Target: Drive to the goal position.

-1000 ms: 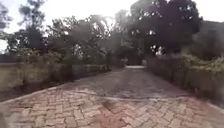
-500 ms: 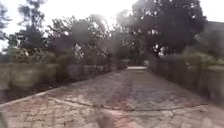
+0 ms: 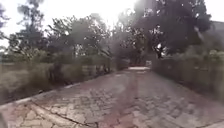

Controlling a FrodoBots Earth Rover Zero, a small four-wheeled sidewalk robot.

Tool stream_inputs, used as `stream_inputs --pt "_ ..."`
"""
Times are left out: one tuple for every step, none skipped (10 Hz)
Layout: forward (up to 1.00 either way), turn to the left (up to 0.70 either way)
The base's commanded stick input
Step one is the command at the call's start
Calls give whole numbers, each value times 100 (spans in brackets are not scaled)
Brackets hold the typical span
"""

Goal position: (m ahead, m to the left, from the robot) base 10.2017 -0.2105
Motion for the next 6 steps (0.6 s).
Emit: stream_inputs --pt "85 0" --pt "85 0" --pt "85 0" --pt "85 0" --pt "85 0" --pt "85 0"
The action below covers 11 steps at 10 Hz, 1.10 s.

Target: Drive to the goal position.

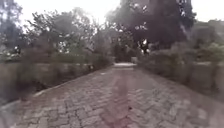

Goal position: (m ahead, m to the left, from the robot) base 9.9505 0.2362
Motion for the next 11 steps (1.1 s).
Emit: stream_inputs --pt "85 0" --pt "85 0" --pt "85 0" --pt "85 0" --pt "85 0" --pt "85 0" --pt "85 -12" --pt "85 -29" --pt "85 -23" --pt "85 -6" --pt "85 0"
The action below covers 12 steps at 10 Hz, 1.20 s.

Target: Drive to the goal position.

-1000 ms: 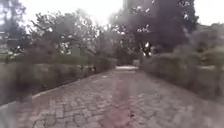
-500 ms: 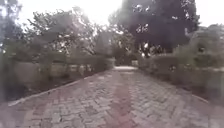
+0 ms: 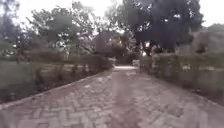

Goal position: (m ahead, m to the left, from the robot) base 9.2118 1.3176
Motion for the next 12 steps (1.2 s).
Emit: stream_inputs --pt "85 0" --pt "85 0" --pt "85 0" --pt "85 0" --pt "85 0" --pt "85 0" --pt "85 0" --pt "85 0" --pt "85 0" --pt "85 0" --pt "85 0" --pt "85 0"
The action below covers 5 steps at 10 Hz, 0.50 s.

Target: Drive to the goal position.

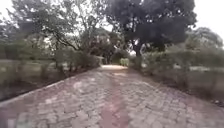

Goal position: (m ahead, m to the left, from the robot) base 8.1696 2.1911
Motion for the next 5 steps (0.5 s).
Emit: stream_inputs --pt "85 0" --pt "85 0" --pt "85 0" --pt "85 0" --pt "85 0"
